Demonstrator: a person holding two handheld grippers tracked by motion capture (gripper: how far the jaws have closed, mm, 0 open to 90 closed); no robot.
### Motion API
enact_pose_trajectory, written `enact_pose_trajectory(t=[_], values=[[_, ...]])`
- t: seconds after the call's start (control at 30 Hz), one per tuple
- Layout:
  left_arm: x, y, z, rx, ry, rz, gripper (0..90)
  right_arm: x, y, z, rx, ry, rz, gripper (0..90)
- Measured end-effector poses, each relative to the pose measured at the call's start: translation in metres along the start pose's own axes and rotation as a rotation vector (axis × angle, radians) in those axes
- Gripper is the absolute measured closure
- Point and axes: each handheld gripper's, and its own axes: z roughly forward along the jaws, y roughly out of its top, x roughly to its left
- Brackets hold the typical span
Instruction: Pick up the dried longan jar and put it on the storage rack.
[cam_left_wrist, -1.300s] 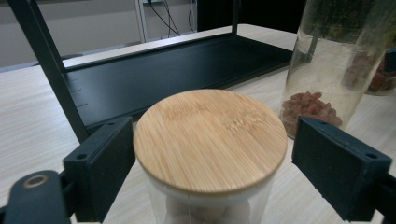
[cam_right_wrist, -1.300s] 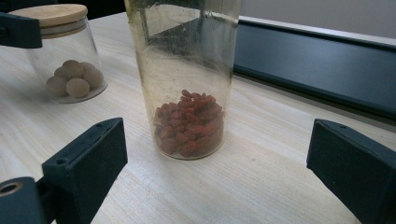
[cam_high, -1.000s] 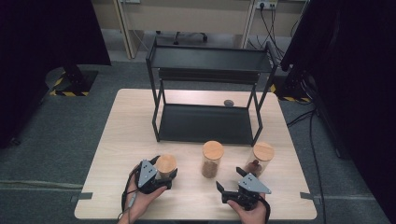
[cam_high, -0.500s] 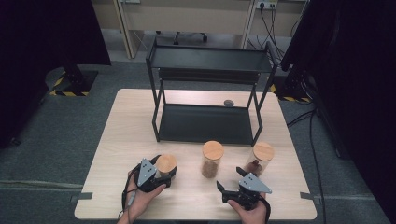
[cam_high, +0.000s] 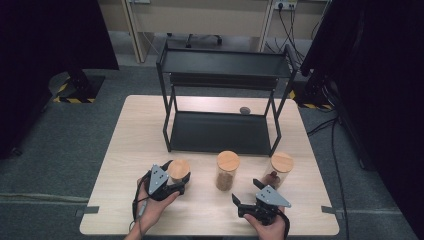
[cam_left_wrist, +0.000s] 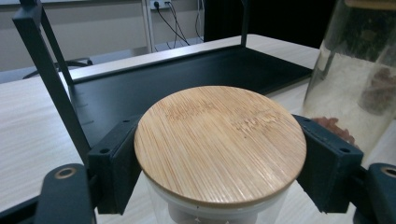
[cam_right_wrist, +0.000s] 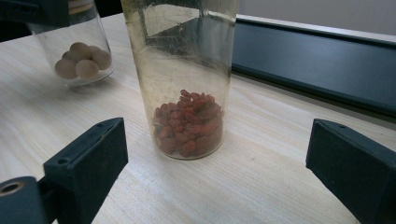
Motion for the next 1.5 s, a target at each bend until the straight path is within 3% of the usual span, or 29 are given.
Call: enact_pose_trajectory(t=[0.37, 1.5], values=[[0.001, 0.015, 0.011, -0.019, 0.026, 0.007, 23.6, 0.000, 0.000, 0.000, 0.000, 0.000, 0.002, 5.9], [0.003, 0.035, 0.045, -0.055, 0.079, 0.006, 23.6, -0.001, 0.000, 0.000, 0.000, 0.001, 0.009, 6.3]])
